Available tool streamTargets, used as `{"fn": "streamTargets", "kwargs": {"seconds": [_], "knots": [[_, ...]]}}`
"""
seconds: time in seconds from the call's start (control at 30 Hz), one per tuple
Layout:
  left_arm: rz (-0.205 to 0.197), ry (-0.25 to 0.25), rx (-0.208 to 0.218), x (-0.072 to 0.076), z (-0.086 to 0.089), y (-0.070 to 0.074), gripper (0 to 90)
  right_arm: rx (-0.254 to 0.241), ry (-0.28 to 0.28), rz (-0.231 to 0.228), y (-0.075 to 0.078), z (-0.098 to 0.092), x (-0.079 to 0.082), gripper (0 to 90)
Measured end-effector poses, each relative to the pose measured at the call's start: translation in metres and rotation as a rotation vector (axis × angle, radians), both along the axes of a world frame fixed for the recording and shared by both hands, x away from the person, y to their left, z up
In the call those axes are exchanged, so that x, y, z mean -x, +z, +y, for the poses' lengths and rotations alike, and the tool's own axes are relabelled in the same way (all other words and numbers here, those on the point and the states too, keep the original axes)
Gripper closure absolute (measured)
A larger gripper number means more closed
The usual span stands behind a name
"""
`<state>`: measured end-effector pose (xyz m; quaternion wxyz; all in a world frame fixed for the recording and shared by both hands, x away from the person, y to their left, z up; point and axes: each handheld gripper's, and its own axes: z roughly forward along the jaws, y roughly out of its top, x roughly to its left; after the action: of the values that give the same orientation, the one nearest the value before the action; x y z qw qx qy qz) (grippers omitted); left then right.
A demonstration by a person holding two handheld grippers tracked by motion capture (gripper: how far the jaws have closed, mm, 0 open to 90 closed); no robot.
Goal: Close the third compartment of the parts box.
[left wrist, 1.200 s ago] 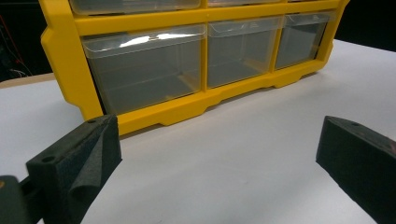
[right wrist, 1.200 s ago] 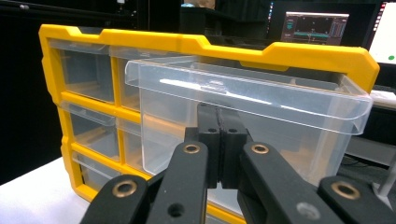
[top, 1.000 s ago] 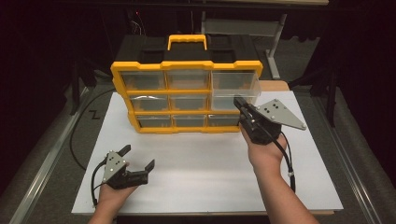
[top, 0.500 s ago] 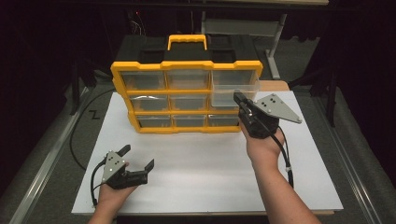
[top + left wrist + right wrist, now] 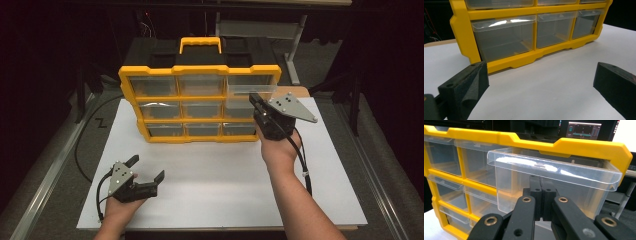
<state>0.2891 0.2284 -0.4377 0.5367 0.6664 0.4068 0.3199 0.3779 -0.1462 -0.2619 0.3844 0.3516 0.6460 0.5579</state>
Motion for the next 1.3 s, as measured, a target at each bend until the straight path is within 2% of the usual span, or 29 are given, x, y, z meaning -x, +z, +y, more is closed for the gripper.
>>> {"fn": "streamTargets", "kwargs": {"seconds": [1.3], "knots": [[0.001, -0.004, 0.007, 0.0, 0.0, 0.0, 0.9, 0.032, -0.055, 0.013, 0.006, 0.008, -0.027, 90.0]]}}
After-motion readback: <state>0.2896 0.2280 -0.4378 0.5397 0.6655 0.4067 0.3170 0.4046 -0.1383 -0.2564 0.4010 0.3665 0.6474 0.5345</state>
